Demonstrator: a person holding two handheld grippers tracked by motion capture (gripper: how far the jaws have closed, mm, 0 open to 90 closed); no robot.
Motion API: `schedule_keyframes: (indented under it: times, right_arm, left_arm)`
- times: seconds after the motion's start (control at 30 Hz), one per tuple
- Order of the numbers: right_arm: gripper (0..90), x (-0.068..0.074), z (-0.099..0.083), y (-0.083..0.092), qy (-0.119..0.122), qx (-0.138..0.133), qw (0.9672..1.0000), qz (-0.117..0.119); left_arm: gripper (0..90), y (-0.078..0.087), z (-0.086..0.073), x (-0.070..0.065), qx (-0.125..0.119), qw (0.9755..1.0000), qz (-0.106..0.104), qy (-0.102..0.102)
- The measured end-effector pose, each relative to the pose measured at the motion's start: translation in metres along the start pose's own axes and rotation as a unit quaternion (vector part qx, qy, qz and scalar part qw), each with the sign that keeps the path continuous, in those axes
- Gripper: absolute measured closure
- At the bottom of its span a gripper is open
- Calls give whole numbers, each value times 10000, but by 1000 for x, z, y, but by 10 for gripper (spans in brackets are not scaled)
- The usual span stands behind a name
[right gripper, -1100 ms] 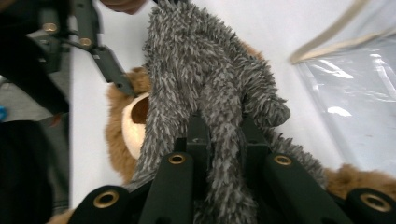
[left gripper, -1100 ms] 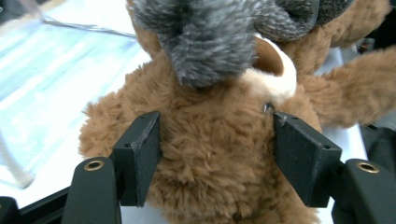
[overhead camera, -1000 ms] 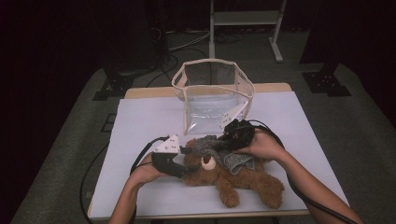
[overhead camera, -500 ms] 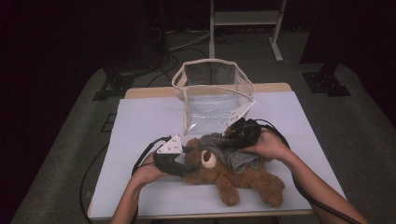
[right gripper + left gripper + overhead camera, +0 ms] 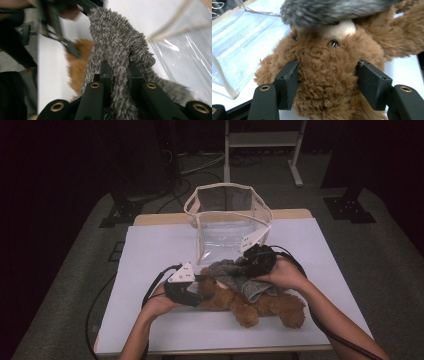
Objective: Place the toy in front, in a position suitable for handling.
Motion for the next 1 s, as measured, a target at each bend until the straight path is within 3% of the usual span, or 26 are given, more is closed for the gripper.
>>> schedule_keyframes:
  times: [0.13,0.23,0.27,0.5,0.6,0.67,0.8,0.83,0.87,1.0]
  right_arm:
    - [782,18,12,-4,255,-5,9996,136]
    - [782,17,6,-12,274,174,9994,90]
    - [782,14,-5,-17,149,192,9996,158]
    - [781,14,-26,-3,60,316,9995,57]
    - [781,0,-18,10,10,83,9999,-139]
    - [781,-6,-14,9,-86,58,9998,-178]
    - [780,-2,-17,-1,-86,192,9998,-32]
    - [780,4,-17,-5,-22,205,9997,102]
    - [780,4,-16,-4,4,170,9998,95]
    - [780,-1,-1,-2,8,37,10000,-6]
  left_arm:
    - [358,0,2,3,-58,9998,129,123]
    - [356,1,2,2,-71,9999,87,77]
    - [354,3,2,0,-77,9999,54,64]
    - [352,0,1,-4,1,9999,-116,4]
    - [354,0,-1,-8,87,9996,-274,-79]
    - [350,3,-1,-10,84,9994,-317,-144]
    - [336,9,4,-6,-109,9997,-195,-73]
    - [338,6,2,-7,-54,9997,-231,-86]
    - [344,6,2,-7,-54,9997,-231,-86]
    - [350,2,0,-16,81,9985,-513,-183]
Point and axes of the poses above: each handheld gripper's, and its own axes: y roughly backward along the jaws, z roughly out of its top, x roughly to its left, the point moved 8 cm from there along -y, roughly forward along the jaws, and after that the axes turned 6 degrees about x, right-handed, at the moved point
